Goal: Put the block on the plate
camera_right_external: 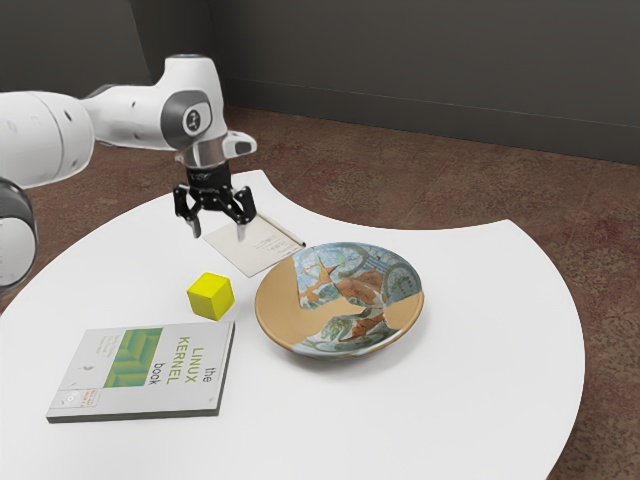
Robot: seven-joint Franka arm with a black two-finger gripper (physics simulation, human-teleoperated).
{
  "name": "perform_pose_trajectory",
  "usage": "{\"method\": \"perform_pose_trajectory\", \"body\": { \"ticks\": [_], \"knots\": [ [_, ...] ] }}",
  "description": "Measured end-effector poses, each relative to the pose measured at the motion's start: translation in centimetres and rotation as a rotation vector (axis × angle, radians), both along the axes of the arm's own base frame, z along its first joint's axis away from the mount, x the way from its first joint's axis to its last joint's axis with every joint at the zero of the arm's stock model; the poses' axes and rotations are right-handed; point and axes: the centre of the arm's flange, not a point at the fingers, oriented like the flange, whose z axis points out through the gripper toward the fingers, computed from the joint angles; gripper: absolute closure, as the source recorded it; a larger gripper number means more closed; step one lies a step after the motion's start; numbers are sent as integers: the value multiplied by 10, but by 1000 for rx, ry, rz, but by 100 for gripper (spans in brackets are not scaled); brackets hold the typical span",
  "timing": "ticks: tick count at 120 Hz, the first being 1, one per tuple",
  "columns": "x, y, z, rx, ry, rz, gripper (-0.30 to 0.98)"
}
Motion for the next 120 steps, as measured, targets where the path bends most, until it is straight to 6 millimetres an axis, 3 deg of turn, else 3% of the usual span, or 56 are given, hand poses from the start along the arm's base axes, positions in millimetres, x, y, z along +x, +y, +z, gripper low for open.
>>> {"method": "perform_pose_trajectory", "body": {
  "ticks": [20, 39, 57, 66, 80, 101, 120],
  "knots": [
    [2, 14, -15, -13, 6, -50, 0],
    [-2, 28, -44, -34, 40, -96, 0],
    [-61, 33, -75, -59, 81, -121, 0],
    [-70, 40, -81, -54, 57, -132, 0],
    [-66, 44, -78, -42, 5, -161, 0],
    [-36, 41, -84, -24, -60, -220, 0],
    [-26, 40, -94, -26, -78, -250, 0]
  ]
}}
